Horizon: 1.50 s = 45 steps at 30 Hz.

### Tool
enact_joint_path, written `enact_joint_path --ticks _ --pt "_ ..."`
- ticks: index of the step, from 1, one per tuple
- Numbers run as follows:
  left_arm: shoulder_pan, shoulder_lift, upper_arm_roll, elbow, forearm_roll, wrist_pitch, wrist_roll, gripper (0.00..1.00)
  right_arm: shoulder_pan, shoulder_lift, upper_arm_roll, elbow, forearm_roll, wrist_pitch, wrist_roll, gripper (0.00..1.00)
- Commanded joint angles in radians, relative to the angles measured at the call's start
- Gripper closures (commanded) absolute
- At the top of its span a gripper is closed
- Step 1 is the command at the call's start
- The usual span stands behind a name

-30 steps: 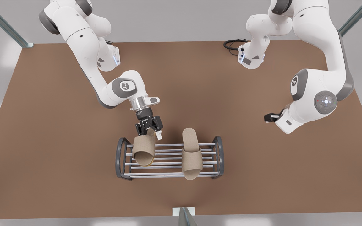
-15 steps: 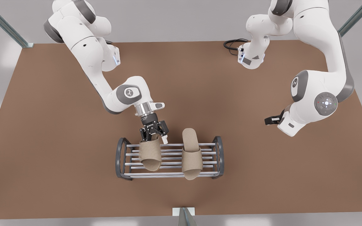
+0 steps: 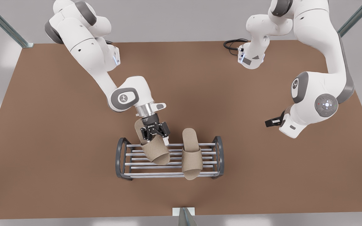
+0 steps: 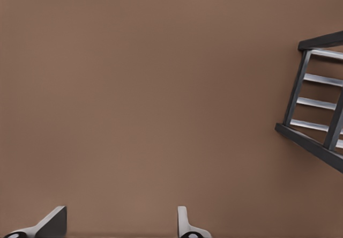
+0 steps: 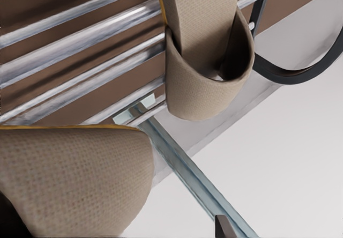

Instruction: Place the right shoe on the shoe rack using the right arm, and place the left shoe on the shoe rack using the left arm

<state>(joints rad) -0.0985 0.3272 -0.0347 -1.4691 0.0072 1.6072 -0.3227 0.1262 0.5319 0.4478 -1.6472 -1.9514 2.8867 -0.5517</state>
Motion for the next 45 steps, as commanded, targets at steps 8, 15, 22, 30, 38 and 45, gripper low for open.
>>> enact_joint_path --ticks 8,15,22,30,38,45 --pt "0.0 0.027 -0.001 0.021 -0.001 -0.004 -0.061 0.0 0.044 0.042 -0.026 0.037 0.313 0.011 -0.688 0.0" --pt "0.0 0.046 0.001 0.043 -0.001 -0.01 -0.072 0.0 0.003 0.008 -0.026 -0.022 0.305 0.026 -0.74 0.0" --pt "-0.009 -0.074 -0.01 0.043 -0.038 -0.105 -0.056 0.0 0.007 -0.066 0.054 0.026 0.759 -0.17 -0.74 0.0" --pt "-0.009 -0.108 0.076 0.24 -0.148 -0.44 0.349 0.0 -0.128 -0.322 -0.156 0.131 1.776 -0.88 -0.034 0.0" --pt "-0.009 -0.086 0.071 0.179 -0.121 -0.366 0.367 0.0 -0.152 -0.426 -0.423 0.058 1.927 -1.257 0.616 0.0" --pt "-0.035 0.013 0.068 0.15 0.014 -0.197 0.332 0.0 -0.232 -0.306 -0.363 0.251 1.925 -1.339 0.74 0.0"
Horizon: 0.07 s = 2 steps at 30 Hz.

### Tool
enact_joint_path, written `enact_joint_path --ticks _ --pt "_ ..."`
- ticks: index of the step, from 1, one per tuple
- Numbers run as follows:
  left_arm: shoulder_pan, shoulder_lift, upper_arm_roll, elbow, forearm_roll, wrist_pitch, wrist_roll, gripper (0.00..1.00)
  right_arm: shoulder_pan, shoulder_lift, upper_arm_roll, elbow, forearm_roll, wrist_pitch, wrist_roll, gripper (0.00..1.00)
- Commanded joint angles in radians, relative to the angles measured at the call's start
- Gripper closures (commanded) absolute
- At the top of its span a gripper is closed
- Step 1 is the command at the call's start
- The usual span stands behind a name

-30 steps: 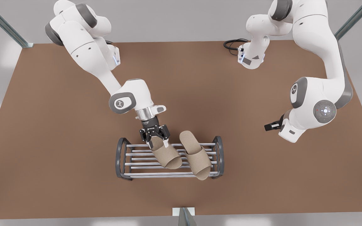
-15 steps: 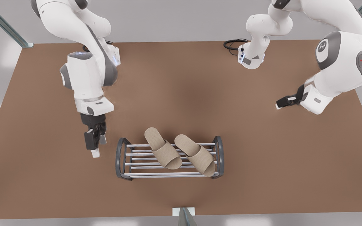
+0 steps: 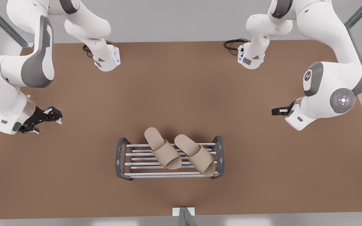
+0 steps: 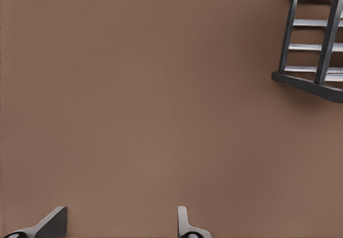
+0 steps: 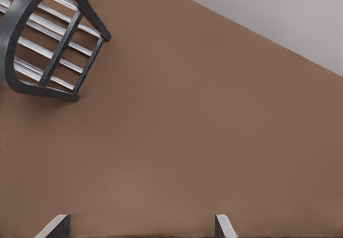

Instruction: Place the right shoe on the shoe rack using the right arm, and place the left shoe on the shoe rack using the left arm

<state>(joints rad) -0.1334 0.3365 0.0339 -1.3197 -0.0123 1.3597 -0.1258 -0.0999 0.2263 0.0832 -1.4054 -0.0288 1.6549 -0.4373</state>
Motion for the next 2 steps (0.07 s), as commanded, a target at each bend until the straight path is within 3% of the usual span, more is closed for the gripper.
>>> enact_joint_path --ticks 1,2 --pt "0.0 0.004 0.0 0.0 0.032 0.05 0.135 0.0 -0.014 -0.004 -0.01 0.009 0.01 -0.101 0.614 0.0" --pt "0.0 0.004 0.0 0.0 0.026 0.05 0.13 0.0 -0.014 -0.019 -0.025 0.006 0.004 -0.101 0.617 0.0"
